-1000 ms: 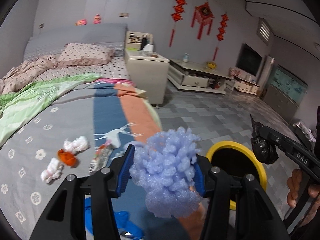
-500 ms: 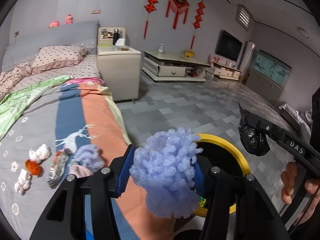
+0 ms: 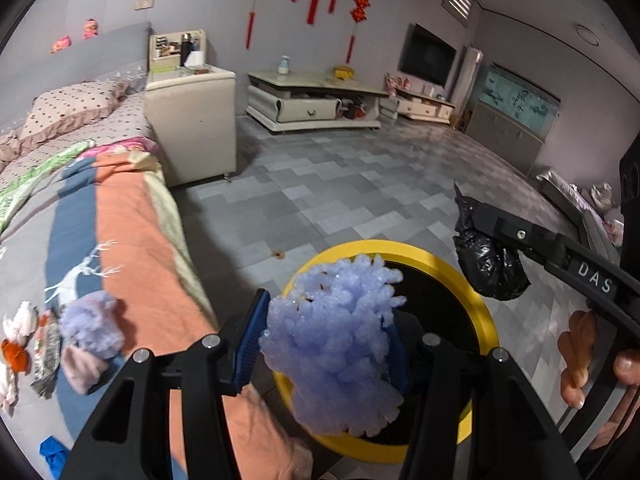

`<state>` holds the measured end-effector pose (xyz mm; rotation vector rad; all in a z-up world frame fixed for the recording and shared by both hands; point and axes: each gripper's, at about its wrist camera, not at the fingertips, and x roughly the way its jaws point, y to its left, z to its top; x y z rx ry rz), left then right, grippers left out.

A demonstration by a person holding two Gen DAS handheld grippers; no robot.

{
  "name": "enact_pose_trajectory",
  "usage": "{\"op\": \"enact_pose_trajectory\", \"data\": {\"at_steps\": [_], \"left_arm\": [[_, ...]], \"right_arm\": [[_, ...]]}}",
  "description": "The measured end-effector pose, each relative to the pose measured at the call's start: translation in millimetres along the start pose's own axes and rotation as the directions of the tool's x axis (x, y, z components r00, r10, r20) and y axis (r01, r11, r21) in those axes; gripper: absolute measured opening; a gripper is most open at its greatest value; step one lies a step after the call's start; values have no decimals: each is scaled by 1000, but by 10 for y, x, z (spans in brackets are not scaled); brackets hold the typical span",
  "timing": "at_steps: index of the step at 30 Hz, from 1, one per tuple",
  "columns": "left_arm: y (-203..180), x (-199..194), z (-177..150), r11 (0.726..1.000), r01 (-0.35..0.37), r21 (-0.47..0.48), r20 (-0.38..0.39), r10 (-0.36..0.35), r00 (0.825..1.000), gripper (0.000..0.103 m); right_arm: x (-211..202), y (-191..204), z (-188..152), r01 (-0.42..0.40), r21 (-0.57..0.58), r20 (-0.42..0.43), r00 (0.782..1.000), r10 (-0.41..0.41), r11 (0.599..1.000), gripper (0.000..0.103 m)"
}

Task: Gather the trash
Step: 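Carry both to the yellow bin, open the right gripper while left holds puff ball, then open the left gripper to drop the lavender puff ball into the bin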

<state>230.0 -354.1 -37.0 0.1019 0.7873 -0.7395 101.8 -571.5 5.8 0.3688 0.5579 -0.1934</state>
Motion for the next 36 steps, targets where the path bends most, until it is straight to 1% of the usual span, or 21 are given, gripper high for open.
{"op": "enact_pose_trajectory", "data": {"at_steps": [4,9,12,16,17,19,20,21,22,23,24,25,26,28,30,31,32,34,36], "left_arm": [[-79,222,6,999,26,19,-28,-25,999,50],[-134,395,-23,998,56,27,-53,-54,997,50],[-132,441,-34,997,72,25,-60,-71,996,51],[-85,427,-42,996,80,30,-58,-78,995,58],[-84,410,-47,996,81,29,-56,-79,995,59],[-57,350,-61,996,80,25,-47,-79,996,66],[-44,319,-68,997,79,21,-43,-78,996,68],[-22,276,-77,997,77,15,-37,-77,996,72],[4,236,-83,997,73,11,-30,-72,997,78],[31,204,-85,998,68,9,-22,-68,997,81],[63,142,-93,998,56,8,-9,-56,998,82],[57,87,-109,999,44,8,-2,-44,999,87],[80,40,-113,1000,27,9,5,-28,1000,90],[153,-111,-145,1000,-9,15,30,9,1000,94],[229,-237,-174,999,-37,14,51,36,998,95],[289,-304,-191,999,-52,8,59,51,997,95],[367,-378,-215,998,-68,-3,65,68,996,95],[509,-507,-248,996,-90,-27,73,92,993,95],[679,-637,-286,991,-125,-55,80,129,988,95]], "right_arm": [[172,-124,-45,10,17,-22,1000,-10,1000,21],[326,-221,-66,26,37,-33,999,-25,999,22],[375,-278,-69,40,53,-35,999,-39,998,29],[362,-293,-47,49,67,-25,999,-48,997,41],[348,-285,-43,53,65,-20,998,-52,996,43],[299,-263,-36,67,63,-8,998,-66,996,46],[275,-259,-32,73,64,-2,997,-73,995,47],[238,-244,-28,84,63,8,996,-85,994,51],[200,-244,-32,89,63,14,996,-90,994,56],[158,-235,-31,98,66,24,995,-100,993,58],[107,-229,-34,107,69,35,993,-110,992,63],[57,-230,-39,115,71,44,992,-118,991,69],[11,-223,-47,123,74,54,990,-127,990,72],[-99,-220,-54,123,85,77,989,-130,989,87],[-188,-193,-67,107,91,92,989,-116,990,93],[-234,-182,-73,98,94,102,989,-107,991,94],[-269,-141,-83,73,88,113,990,-83,993,94],[-328,-37,-116,46,65,117,992,-53,997,95],[-358,152,-138,37,15,124,991,-39,999,95]]}}
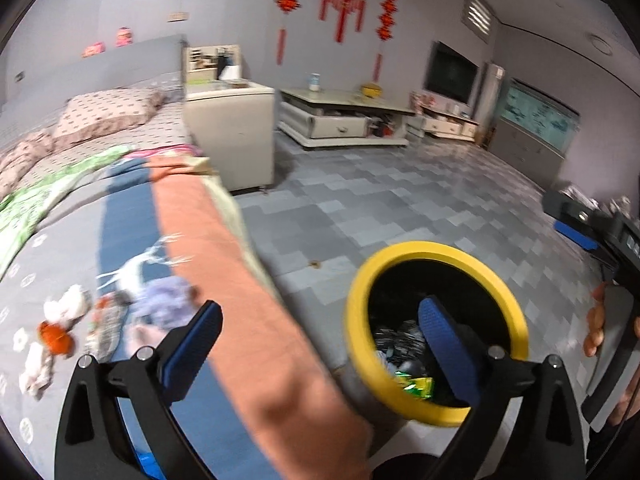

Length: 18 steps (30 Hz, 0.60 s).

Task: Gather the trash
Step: 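Open the left gripper to drop the lavender puff ball into the bin, then grasp the white rolled tissue left while the right grasps a lavender puff ball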

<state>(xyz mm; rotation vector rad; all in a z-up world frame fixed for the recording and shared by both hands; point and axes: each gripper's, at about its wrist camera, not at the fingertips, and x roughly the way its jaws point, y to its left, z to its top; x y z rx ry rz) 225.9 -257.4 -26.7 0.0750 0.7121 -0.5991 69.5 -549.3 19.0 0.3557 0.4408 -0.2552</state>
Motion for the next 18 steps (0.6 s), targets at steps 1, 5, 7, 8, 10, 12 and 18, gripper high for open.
{"op": "enact_pose_trajectory", "data": {"at_steps": [1,5,7,8,10,12,18], "left_arm": [[76,-48,-5,1000,-15,-10,4,15,1000,95],[449,-303,-55,996,-80,-50,28,82,996,95],[606,-424,-79,992,-114,-63,41,116,992,95],[707,-488,-89,989,-131,-71,47,134,990,95],[866,-593,-112,984,-157,-86,56,162,985,95],[1081,-715,-118,976,-191,-108,63,199,978,95],[1602,-1084,-75,946,-290,-143,99,305,947,95]], "right_arm": [[-17,85,-4,-5,-21,3,1000,5,1000,95],[-41,463,-2,-51,-79,14,999,52,996,95],[-55,669,12,-78,-93,21,997,80,993,95],[-57,754,20,-87,-101,25,996,90,991,95],[-88,975,17,-123,-129,35,991,128,984,95],[-102,1208,47,-151,-169,41,986,160,974,95],[-98,1910,194,-141,-289,84,982,172,947,95]]}}
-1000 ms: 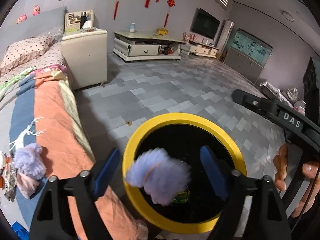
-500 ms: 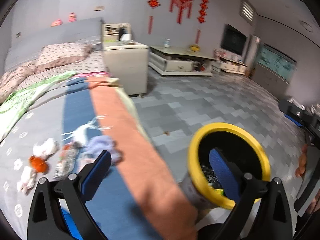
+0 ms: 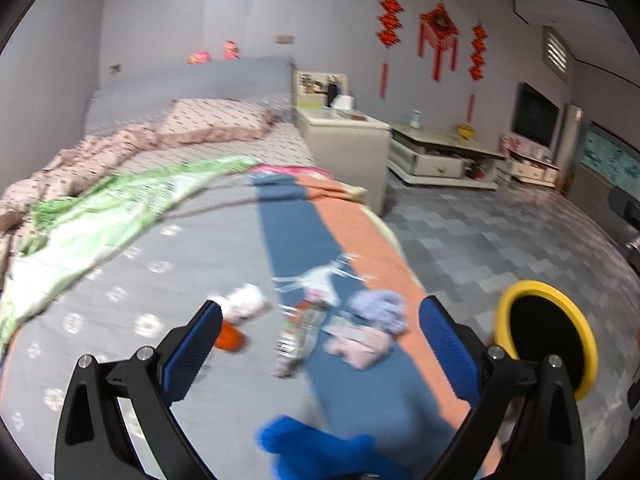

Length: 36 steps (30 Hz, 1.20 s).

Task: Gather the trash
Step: 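Grasp the white rolled tissue left while the right grasps a lavender puff ball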

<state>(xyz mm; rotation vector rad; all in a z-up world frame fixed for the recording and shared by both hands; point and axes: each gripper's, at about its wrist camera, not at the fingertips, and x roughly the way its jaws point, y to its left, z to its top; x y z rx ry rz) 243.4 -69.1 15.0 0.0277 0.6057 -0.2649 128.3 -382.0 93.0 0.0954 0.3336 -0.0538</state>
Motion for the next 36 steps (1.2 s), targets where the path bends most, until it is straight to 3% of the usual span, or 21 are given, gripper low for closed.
{"op": "enact_pose_trajectory", "data": {"at_steps": [7,14,18,27,36], "left_arm": [[590,-27,155,992,-120,-24,9,120,993,95],[963,251,36,978,-208,-15,-47,207,977,95],[1115,485,-109,976,-218,-23,-96,215,972,95],[1408,1043,-496,974,-216,-61,-206,200,958,95],[1479,1447,-750,972,-225,-69,-286,196,938,95]], "right_arm": [[492,602,223,-36,-97,-39,999,32,995,95],[1284,972,106,-43,-137,-177,984,18,990,95],[1800,1041,-129,-52,-110,-292,956,18,993,95],[2524,1015,-743,-69,-66,-455,890,32,995,95],[2875,1068,-1152,-94,-57,-523,851,50,994,95]]}}
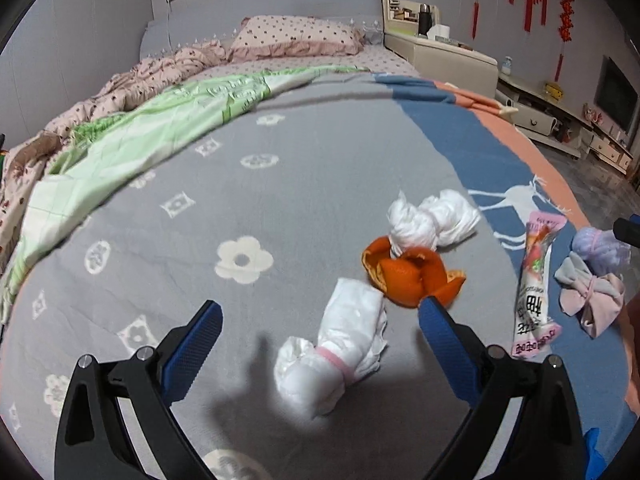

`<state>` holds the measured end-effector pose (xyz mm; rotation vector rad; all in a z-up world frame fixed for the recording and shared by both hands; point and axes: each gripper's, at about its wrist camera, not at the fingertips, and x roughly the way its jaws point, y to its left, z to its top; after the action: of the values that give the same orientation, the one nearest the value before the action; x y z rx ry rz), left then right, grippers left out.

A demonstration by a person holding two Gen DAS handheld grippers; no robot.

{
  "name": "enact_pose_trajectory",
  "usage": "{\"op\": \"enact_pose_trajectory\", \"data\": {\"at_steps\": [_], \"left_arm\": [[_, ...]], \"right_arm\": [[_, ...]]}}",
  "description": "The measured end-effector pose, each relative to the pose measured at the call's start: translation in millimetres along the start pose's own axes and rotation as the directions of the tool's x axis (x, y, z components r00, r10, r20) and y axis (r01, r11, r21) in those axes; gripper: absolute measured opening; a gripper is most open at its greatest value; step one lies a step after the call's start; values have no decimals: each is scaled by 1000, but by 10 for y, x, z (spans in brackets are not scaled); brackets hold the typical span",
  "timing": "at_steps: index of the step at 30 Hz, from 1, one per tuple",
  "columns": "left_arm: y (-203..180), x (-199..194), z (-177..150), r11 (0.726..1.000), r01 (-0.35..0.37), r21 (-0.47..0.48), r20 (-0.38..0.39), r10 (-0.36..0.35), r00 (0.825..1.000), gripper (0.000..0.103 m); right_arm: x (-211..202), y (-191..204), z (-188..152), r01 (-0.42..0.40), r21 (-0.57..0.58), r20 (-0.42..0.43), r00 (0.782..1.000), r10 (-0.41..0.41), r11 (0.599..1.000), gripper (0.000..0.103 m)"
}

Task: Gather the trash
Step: 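Grasp the white rolled tissue left while the right grasps a lavender puff ball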

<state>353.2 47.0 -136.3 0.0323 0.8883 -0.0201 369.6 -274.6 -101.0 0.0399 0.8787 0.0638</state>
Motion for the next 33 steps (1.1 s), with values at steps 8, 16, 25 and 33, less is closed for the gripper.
{"op": "enact_pose_trajectory", "data": {"at_steps": [8,16,25,33], "left_arm": [[-85,207,-58,998,60,17,-39,-59,997,78],[-102,270,-85,997,76,18,-58,-75,996,39],[-103,169,-85,996,91,19,-41,-90,995,18],[-126,-165,-47,995,96,31,0,-96,995,18]], "right_arm": [[155,81,-79,-36,-11,-24,999,36,999,95],[257,220,-106,-102,-27,-54,994,100,994,66],[102,196,-84,-138,21,-19,990,138,990,43],[-328,124,-63,-158,27,42,987,157,987,43]]}}
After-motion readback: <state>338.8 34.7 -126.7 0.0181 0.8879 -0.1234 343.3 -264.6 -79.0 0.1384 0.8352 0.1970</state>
